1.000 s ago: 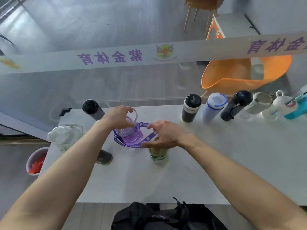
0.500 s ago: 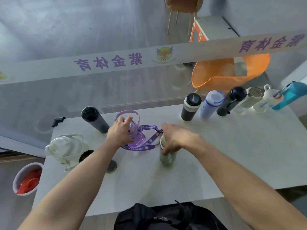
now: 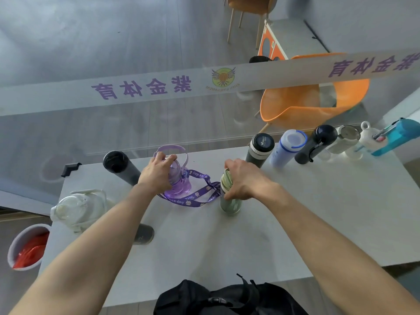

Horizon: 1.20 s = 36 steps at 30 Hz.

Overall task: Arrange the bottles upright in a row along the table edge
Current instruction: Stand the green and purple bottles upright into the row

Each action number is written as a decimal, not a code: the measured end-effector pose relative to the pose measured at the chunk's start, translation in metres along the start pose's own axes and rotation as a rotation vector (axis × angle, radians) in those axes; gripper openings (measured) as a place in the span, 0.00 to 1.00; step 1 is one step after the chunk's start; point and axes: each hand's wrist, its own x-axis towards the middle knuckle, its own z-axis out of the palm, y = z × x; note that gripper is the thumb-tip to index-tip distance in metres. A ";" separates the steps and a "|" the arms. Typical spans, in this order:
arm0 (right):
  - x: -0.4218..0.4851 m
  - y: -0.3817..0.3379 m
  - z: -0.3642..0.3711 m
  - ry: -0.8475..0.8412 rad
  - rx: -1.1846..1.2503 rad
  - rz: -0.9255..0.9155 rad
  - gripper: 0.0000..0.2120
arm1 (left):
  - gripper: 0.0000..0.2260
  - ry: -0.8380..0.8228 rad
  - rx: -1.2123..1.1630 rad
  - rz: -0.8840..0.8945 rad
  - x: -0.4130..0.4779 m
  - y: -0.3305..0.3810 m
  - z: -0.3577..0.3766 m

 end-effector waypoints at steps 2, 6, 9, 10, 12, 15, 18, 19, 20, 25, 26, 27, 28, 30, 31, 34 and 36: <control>0.003 0.003 -0.003 0.038 0.024 0.016 0.36 | 0.50 -0.009 0.025 0.009 0.001 -0.001 0.000; 0.014 0.007 -0.011 0.185 0.126 0.022 0.37 | 0.52 -0.044 0.064 0.057 -0.002 -0.006 -0.001; 0.028 0.009 -0.020 0.268 0.149 0.008 0.36 | 0.51 -0.071 0.112 0.117 -0.008 -0.010 0.001; 0.034 0.010 -0.024 0.293 0.150 0.000 0.35 | 0.50 -0.081 0.119 0.131 -0.010 -0.011 0.002; 0.047 0.013 -0.030 0.358 0.144 -0.007 0.32 | 0.50 -0.093 0.132 0.150 -0.015 -0.013 0.006; 0.065 0.015 -0.036 0.339 0.155 -0.010 0.30 | 0.50 -0.097 0.132 0.151 -0.019 -0.014 0.010; 0.076 0.018 -0.036 0.296 0.161 -0.002 0.32 | 0.50 -0.077 0.120 0.111 -0.021 -0.012 0.011; 0.078 0.019 -0.036 0.295 0.161 0.003 0.33 | 0.49 -0.065 0.108 0.085 -0.021 -0.011 0.012; 0.080 0.020 -0.036 0.297 0.162 0.005 0.33 | 0.49 -0.053 0.093 0.058 -0.021 -0.011 0.013; 0.084 0.028 -0.043 0.280 0.128 -0.004 0.35 | 0.49 -0.036 0.055 0.003 -0.017 -0.010 0.013; 0.085 0.029 -0.044 0.273 0.124 -0.005 0.35 | 0.49 -0.038 0.058 0.007 -0.016 -0.011 0.013; 0.085 0.030 -0.044 0.269 0.120 -0.008 0.35 | 0.49 -0.041 0.062 0.008 -0.015 -0.011 0.013; 0.085 0.031 -0.044 0.269 0.117 -0.010 0.35 | 0.49 -0.041 0.067 0.010 -0.014 -0.012 0.013; 0.085 0.032 -0.044 0.261 0.104 -0.009 0.35 | 0.49 -0.043 0.070 0.010 -0.014 -0.014 0.014; 0.085 0.033 -0.044 0.256 0.098 -0.008 0.35 | 0.49 -0.045 0.069 0.009 -0.013 -0.014 0.014; 0.087 0.037 -0.043 0.265 0.105 0.000 0.34 | 0.49 -0.049 0.069 0.007 -0.012 -0.014 0.014; 0.089 0.040 -0.043 0.286 0.127 0.003 0.33 | 0.50 -0.051 0.063 0.001 -0.011 -0.014 0.013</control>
